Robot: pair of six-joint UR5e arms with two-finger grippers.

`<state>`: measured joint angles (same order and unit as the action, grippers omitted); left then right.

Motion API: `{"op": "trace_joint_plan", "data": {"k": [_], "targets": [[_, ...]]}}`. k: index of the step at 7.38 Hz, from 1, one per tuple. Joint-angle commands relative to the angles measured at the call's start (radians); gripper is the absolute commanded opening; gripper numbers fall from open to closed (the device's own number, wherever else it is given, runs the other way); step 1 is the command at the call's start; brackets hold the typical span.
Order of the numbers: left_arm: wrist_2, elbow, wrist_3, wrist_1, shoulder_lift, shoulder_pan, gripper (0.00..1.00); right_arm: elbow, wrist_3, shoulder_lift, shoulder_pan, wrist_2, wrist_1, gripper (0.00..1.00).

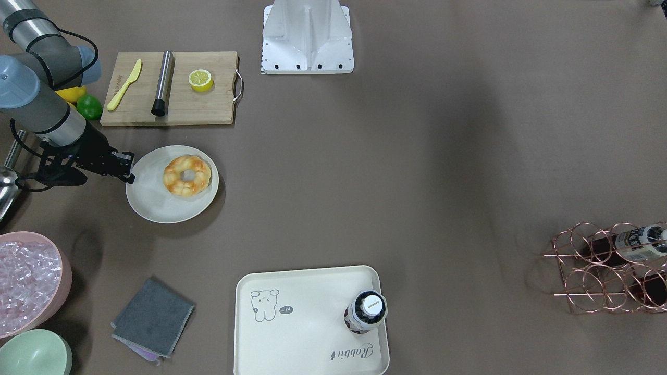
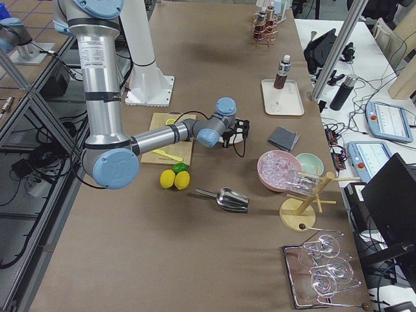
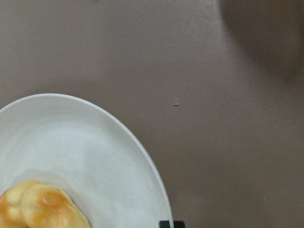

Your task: Place donut on tray

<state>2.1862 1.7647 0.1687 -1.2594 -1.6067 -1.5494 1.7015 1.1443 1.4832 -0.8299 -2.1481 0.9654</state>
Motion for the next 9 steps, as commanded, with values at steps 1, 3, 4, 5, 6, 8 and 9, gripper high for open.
{"op": "trace_joint_plan", "data": {"k": [1, 3, 4, 5, 6, 8, 9], "targets": [[0.0, -0.002, 0.0, 0.0, -0.005, 0.0, 0.98, 0.007, 0.063, -0.055, -0.002, -0.003, -0.004, 0.0], [0.0, -0.002, 0.0, 0.0, -0.007, 0.0, 0.98, -0.026, 0.096, -0.121, -0.015, -0.003, 0.0, 0.0], [0.0, -0.004, 0.0, 0.0, -0.007, 0.0, 0.98, -0.092, 0.142, -0.205, -0.031, -0.021, 0.001, 0.0], [0.0, -0.005, 0.0, 0.0, -0.007, 0.0, 0.98, -0.15, 0.162, -0.272, -0.055, -0.047, 0.003, 0.0], [0.0, -0.005, 0.0, 0.0, -0.007, 0.0, 0.98, -0.213, 0.166, -0.332, -0.078, -0.058, 0.006, 0.0], [0.0, -0.005, -0.002, 0.0, -0.005, -0.002, 0.98, -0.371, 0.167, -0.476, -0.097, -0.055, 0.007, 0.0], [0.001, -0.005, -0.002, 0.0, -0.005, -0.002, 0.98, -0.438, 0.167, -0.533, -0.098, -0.05, 0.007, 0.0]]}}
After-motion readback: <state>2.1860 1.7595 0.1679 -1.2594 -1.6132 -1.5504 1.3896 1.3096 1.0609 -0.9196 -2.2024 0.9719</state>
